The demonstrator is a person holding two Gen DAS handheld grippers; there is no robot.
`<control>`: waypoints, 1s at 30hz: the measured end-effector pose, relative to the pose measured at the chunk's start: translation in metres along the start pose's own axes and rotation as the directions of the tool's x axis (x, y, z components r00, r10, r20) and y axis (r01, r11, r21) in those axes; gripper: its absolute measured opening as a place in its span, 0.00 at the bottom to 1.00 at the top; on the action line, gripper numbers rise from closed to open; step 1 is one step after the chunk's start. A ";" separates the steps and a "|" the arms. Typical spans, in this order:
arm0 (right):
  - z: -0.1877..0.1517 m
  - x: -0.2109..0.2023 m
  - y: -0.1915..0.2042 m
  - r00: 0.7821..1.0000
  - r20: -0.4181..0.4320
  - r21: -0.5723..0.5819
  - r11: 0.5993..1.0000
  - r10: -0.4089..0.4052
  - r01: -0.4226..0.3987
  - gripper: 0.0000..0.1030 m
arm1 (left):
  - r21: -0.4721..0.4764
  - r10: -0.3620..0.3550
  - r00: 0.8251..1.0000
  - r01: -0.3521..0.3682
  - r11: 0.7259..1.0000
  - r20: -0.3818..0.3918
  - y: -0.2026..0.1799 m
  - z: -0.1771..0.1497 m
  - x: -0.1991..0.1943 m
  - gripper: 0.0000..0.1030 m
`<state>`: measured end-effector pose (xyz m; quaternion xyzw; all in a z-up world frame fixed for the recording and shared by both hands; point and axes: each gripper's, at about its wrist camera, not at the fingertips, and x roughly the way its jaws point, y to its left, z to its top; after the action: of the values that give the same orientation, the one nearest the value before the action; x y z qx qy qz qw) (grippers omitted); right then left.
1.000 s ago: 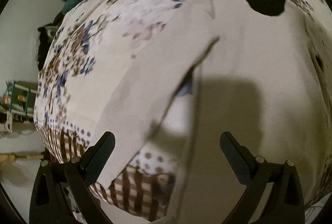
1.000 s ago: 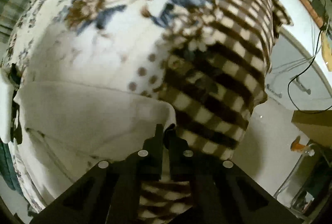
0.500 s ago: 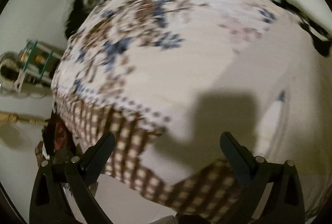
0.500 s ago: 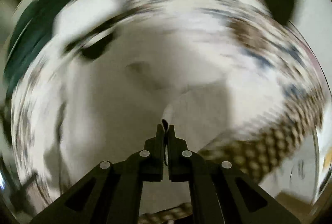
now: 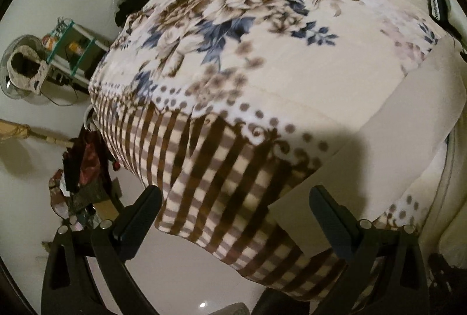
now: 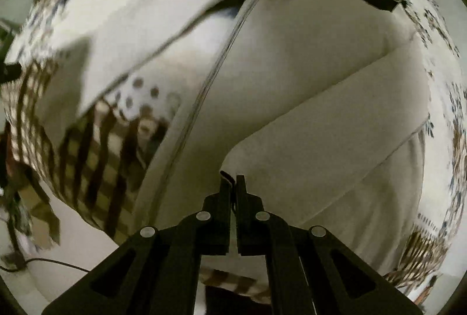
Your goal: Fold small clothes
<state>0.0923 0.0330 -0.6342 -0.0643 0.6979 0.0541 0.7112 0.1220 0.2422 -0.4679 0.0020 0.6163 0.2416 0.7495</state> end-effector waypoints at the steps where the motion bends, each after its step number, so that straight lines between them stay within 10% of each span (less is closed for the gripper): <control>1: -0.001 0.002 -0.008 0.998 -0.031 0.037 0.998 0.050 -0.049 0.04 | -0.007 -0.009 1.000 0.009 1.000 -0.005 0.002 -0.002 0.001 1.00; 3: 0.000 0.001 -0.024 0.986 -0.067 0.105 0.984 0.151 -0.144 0.13 | -0.025 -0.054 0.998 0.054 0.998 -0.014 0.008 -0.006 0.004 1.00; 5: -0.006 -0.011 -0.051 0.966 -0.048 0.202 0.950 0.253 -0.238 0.47 | -0.047 -0.102 0.994 0.101 0.994 -0.026 0.013 -0.011 0.007 1.00; 13: -0.035 -0.028 -0.171 0.955 -0.008 0.439 0.860 0.295 -0.262 0.50 | -0.318 -0.423 0.897 0.368 0.874 -0.124 0.024 -0.032 0.059 0.96; 16: -0.033 -0.022 -0.192 0.962 -0.023 0.477 0.849 0.272 -0.229 0.50 | -0.385 -0.498 0.857 0.417 0.823 -0.136 0.007 -0.030 0.082 0.52; 19: -0.046 -0.015 -0.222 0.961 -0.041 0.547 0.811 0.274 -0.208 0.50 | -0.404 -0.463 0.883 0.395 0.825 -0.081 0.001 -0.027 0.073 0.06; 24: -0.069 -0.019 -0.266 0.965 -0.042 0.592 0.784 0.258 -0.184 0.50 | -0.300 -0.312 0.950 0.306 0.903 0.030 -0.014 -0.035 0.012 0.01; 30: -0.092 -0.031 -0.311 0.965 -0.022 0.604 0.772 0.261 -0.195 0.50 | -0.108 -0.294 0.948 0.308 0.945 0.125 -0.049 -0.053 -0.060 0.01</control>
<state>0.0527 -0.2886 -0.6000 0.2453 0.7182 -0.0858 0.6455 0.0834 0.1611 -0.4404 -0.1267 0.5518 0.1622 0.8082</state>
